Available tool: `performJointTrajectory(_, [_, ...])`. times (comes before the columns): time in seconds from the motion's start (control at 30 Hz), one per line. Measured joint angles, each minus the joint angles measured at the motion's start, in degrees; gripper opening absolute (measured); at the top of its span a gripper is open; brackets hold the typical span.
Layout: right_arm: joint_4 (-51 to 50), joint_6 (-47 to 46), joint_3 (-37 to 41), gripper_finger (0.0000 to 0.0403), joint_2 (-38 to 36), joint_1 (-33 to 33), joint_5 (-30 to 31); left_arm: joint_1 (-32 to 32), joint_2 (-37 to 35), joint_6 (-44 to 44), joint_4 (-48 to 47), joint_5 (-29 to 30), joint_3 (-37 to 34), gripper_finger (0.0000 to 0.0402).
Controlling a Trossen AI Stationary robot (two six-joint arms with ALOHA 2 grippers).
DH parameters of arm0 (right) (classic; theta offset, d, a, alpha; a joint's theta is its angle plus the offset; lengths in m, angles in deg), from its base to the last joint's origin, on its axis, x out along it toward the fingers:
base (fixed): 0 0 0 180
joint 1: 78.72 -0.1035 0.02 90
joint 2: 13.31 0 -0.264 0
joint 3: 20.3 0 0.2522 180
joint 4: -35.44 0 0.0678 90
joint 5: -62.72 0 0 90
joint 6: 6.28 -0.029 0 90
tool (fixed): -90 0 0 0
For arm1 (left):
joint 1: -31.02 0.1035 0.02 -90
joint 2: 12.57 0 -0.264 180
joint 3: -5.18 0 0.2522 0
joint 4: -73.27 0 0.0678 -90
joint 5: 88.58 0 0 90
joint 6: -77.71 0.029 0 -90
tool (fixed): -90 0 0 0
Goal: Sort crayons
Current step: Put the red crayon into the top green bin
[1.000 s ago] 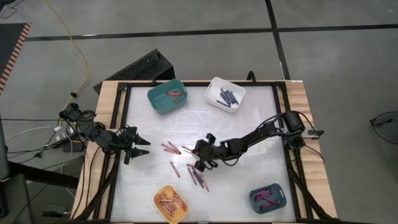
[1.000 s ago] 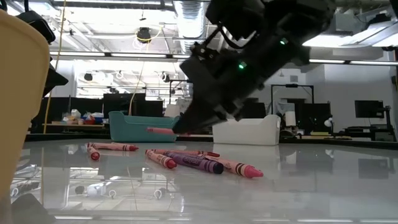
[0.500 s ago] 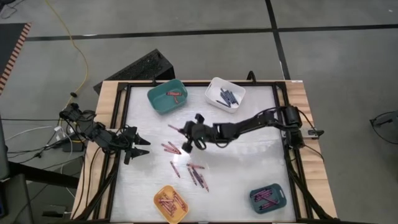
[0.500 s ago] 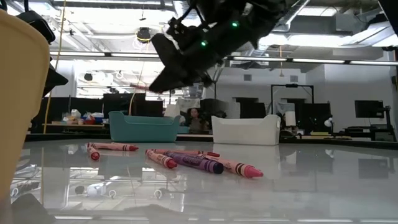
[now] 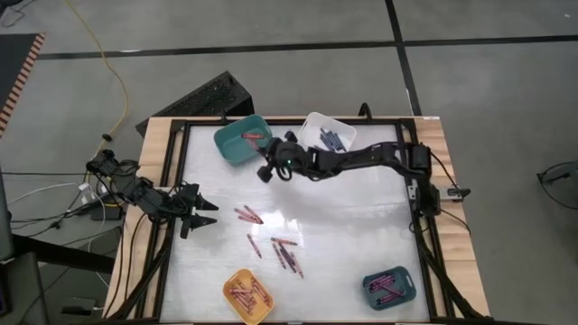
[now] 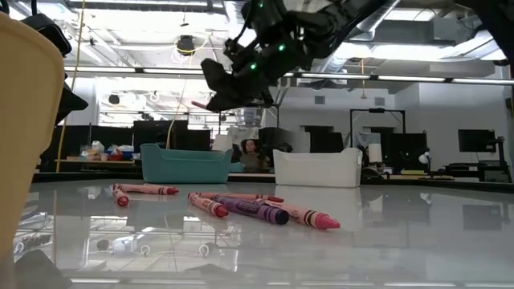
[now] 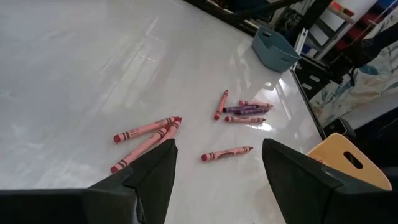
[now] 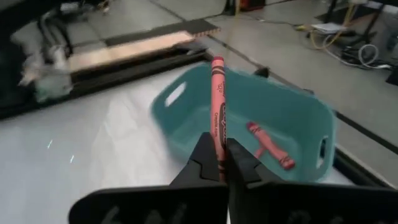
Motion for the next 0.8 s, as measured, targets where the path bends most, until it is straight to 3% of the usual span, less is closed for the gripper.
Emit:
performJointTrajectory(0.43, [-0.2,-1.7,-9.2,0.0003,8.9,4.9,-1.5,0.0,0.0,0.0,0.0,-0.1,0.0,0.0228])
performJointTrajectory(0.67, [-10.2,-4.7,-16.2,0.0006,12.6,5.9,-1.6,0.0,0.0,0.0,0.0,-0.1,0.0,0.0228])
performJointTrajectory(0.8, [-12.4,-4.5,-16.8,0.0031,12.6,6.3,-1.5,0.0,0.0,0.0,0.0,-0.1,0.0,0.0228])
